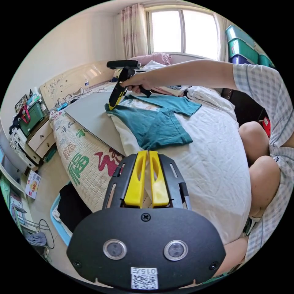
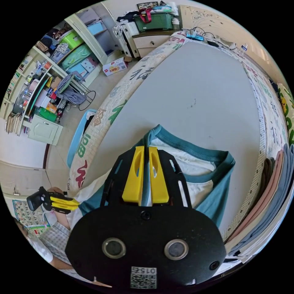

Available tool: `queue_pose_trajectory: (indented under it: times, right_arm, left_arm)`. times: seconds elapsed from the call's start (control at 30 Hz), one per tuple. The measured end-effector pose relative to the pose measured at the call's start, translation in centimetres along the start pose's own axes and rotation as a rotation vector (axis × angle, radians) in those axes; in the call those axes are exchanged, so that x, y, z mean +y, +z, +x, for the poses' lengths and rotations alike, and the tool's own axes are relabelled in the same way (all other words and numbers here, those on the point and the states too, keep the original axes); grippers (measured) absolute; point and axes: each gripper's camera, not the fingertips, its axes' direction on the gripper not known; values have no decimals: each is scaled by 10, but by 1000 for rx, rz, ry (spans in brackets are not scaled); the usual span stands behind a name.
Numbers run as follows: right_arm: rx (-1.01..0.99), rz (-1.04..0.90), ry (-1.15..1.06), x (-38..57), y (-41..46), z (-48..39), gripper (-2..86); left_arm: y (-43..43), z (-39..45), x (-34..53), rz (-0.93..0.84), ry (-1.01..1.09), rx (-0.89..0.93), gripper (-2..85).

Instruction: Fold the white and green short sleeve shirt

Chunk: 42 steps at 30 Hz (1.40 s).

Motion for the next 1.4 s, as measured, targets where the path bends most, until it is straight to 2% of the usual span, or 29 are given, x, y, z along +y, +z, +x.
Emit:
queue_pose_trajectory:
  times: [0.13, 0.2, 0.4, 0.47, 0.6, 0.67, 0.73, 0.9, 1.03, 1.13, 1.4]
  right_arm:
    - [55, 42, 6, -22, -11, -17, 0]
    - [48, 69, 13, -30, -15, -24, 2]
    - [72, 92, 4, -50, -38, -39, 50]
    - [61, 105, -78, -41, -57, -48, 54]
    - [123, 38, -391, 27, -87, -93, 56]
    - [118, 32, -448, 64, -94, -103, 60]
    - [60, 24, -440, 99, -100, -101, 77]
    - [-18, -92, -409, 120, -97, -83, 102]
    - [-42, -77, -356, 115, -99, -67, 67]
    - [-106, -84, -341, 110, -104, -63, 40]
    - [-7, -25, -333, 113, -125, -71, 73]
  left_arm:
    - [-23, -20, 15, 89, -128, -126, 1]
    - [-29, -27, 22, 102, -158, -119, 2]
    - [-12, -41, 22, -8, -177, -60, 36]
    - [-19, -43, 22, 13, -182, -67, 49]
    - [-37, -34, 15, 38, -131, -118, 67]
    - [-40, -25, 7, 93, -57, -40, 73]
    - [-36, -18, -8, 134, 8, 89, 77]
    - [-7, -19, -21, 3, 54, 101, 76]
    - [7, -28, -26, -46, 62, 195, 26]
    - [9, -33, -29, -62, 62, 201, 4]
    - [-2, -38, -30, 1, 68, 192, 23]
